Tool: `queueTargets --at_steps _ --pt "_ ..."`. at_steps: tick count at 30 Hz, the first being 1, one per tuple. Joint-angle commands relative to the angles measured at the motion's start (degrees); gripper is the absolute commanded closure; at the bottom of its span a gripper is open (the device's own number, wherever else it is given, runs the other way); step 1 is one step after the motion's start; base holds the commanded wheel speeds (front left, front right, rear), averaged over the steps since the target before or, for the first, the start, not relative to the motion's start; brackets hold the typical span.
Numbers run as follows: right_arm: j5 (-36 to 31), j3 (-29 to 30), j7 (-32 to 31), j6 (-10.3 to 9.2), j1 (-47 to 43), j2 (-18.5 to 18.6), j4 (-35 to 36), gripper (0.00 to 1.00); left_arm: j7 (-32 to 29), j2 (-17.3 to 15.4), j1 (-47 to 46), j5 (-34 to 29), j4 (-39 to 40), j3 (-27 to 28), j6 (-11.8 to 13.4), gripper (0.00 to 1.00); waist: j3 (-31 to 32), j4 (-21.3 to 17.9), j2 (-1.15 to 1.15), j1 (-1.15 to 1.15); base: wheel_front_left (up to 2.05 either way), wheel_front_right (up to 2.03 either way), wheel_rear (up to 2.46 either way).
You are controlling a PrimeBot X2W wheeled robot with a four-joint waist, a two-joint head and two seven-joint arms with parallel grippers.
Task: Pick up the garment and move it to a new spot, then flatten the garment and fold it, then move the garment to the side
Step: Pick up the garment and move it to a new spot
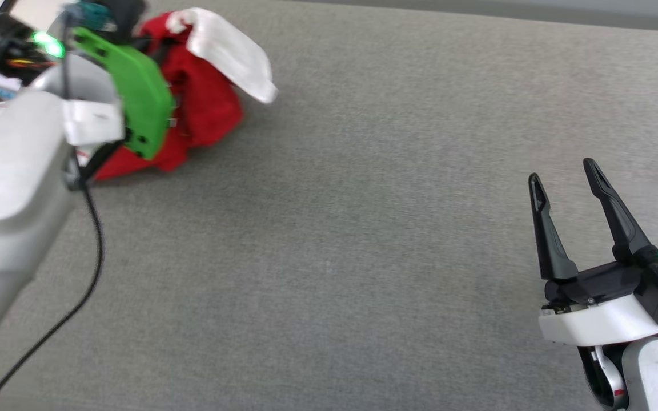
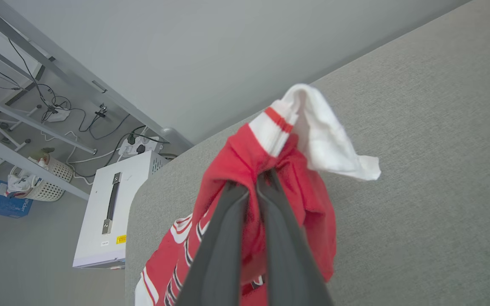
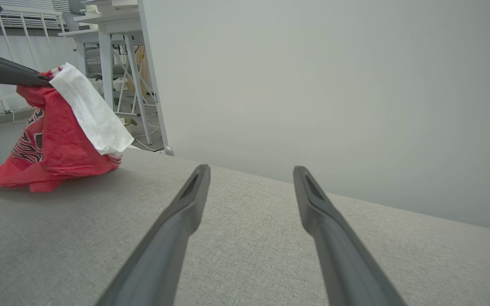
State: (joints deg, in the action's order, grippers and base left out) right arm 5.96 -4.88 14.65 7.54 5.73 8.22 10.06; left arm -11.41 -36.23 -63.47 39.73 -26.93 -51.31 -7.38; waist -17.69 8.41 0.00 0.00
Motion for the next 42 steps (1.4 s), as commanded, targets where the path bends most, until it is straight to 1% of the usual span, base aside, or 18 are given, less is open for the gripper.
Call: queueTargets --at_steps 1,6,9,15,18,20,22,24,27,29,32,36,37,39,41,42 --pt "0.48 0.42 0.35 -0.05 -0.85 -0.32 -0.11 0.0 0.54 1.85 -1.0 -1.33 1.18 -0.92 -0.05 1.0 2.44 -3.06 0.0 0.0 0.0 0.0 0.0" --pt "0.41 1.71 0.35 -0.05 -1.29 -1.26 0.15 0.0 1.57 7.28 -1.08 -3.66 3.97 -4.13 0.22 1.0 2.77 -6.38 0.0 0.0 0.0 0.0 0.0" --pt "0.39 2.7 0.35 -0.05 -1.03 -1.77 0.38 0.0 2.72 11.79 -1.44 -4.43 3.97 -5.8 0.29 1.0 2.22 -8.66 0.0 0.0 0.0 0.0 0.0" --pt "0.06 4.87 0.35 -0.05 0.12 -2.62 1.1 0.0 5.99 21.61 -2.39 -6.06 0.22 -9.46 0.2 1.0 -0.08 -12.71 0.0 0.0 0.0 0.0 0.0" --pt "-0.26 6.4 0.35 -0.05 0.44 -2.96 1.53 0.0 8.22 26.81 -2.01 -7.0 -2.51 -11.81 0.15 1.0 -1.4 -13.97 0.0 0.0 0.0 0.0 0.0" --pt "-0.39 7.45 0.35 -0.05 0.52 -3.15 1.78 0.0 9.46 29.69 -1.46 -7.3 -4.11 -13.36 0.12 1.0 -2.37 -14.5 0.0 0.0 0.0 0.0 0.0" --pt "-0.49 8.52 0.35 -0.05 0.76 -3.37 2.11 0.0 10.53 31.54 -0.65 -7.25 -5.51 -15.03 0.07 1.0 -3.41 -14.83 0.0 0.0 0.0 0.0 0.0" --pt "-0.56 9.02 0.35 -0.05 1.11 -3.51 2.45 0.0 11.69 32.56 0.13 -7.25 -6.67 -16.64 0.05 1.0 -4.58 -15.03 0.0 0.0 0.0 0.0 0.0" --pt "-0.69 9.34 0.35 -0.05 1.79 -3.71 2.62 0.0 11.79 33.14 2.18 -7.25 -8.66 -19.23 -0.01 1.0 -6.01 -15.22 0.0 0.0 0.0 0.0 0.0" --pt "-0.69 9.43 0.35 -0.05 2.21 -3.8 2.57 0.0 11.05 33.26 4.08 -7.59 -10.54 -20.5 -0.04 1.0 -6.7 -15.32 0.0 0.0 0.0 0.0 0.0" --pt "-0.72 9.44 0.35 -0.05 2.64 -3.93 2.42 0.0 7.62 33.32 7.94 -9.18 -12.46 -21.79 -0.08 1.0 -7.29 -15.42 0.0 0.0 0.0 0.0 0.0" --pt "-0.75 9.27 0.35 -0.05 2.8 -4.1 2.02 0.0 1.33 33.33 13.52 -12.23 -11.24 -22.0 -0.09 1.0 -7.31 -15.36 0.0 0.0 0.0 0.0 0.0" --pt "-0.77 9.34 0.35 -0.05 2.75 -4.14 1.94 0.0 0.62 33.33 14.24 -12.29 -10.68 -22.01 -0.09 1.0 -7.22 -15.22 0.0 0.0 0.0 0.0 0.0" --pt "-0.77 9.3 0.35 -0.05 2.61 -4.23 1.65 0.0 0.45 33.34 14.75 -11.85 -9.85 -22.02 -0.1 1.0 -6.79 -14.82 0.0 0.0 0.0 0.0 0.0" --pt "-0.82 9.1 0.35 -0.05 2.39 -4.26 1.3 0.0 2.49 33.34 13.88 -11.03 -9.74 -22.02 -0.1 1.0 -6.01 -14.27 0.0 0.0 0.0 0.0 0.0" --pt "-0.86 9.06 0.35 -0.05 2.21 -4.28 1.16 0.0 4.49 33.34 12.97 -10.68 -10.09 -22.03 -0.1 0.52 -5.39 -13.91 0.0 0.0 0.0 0.0 0.0"
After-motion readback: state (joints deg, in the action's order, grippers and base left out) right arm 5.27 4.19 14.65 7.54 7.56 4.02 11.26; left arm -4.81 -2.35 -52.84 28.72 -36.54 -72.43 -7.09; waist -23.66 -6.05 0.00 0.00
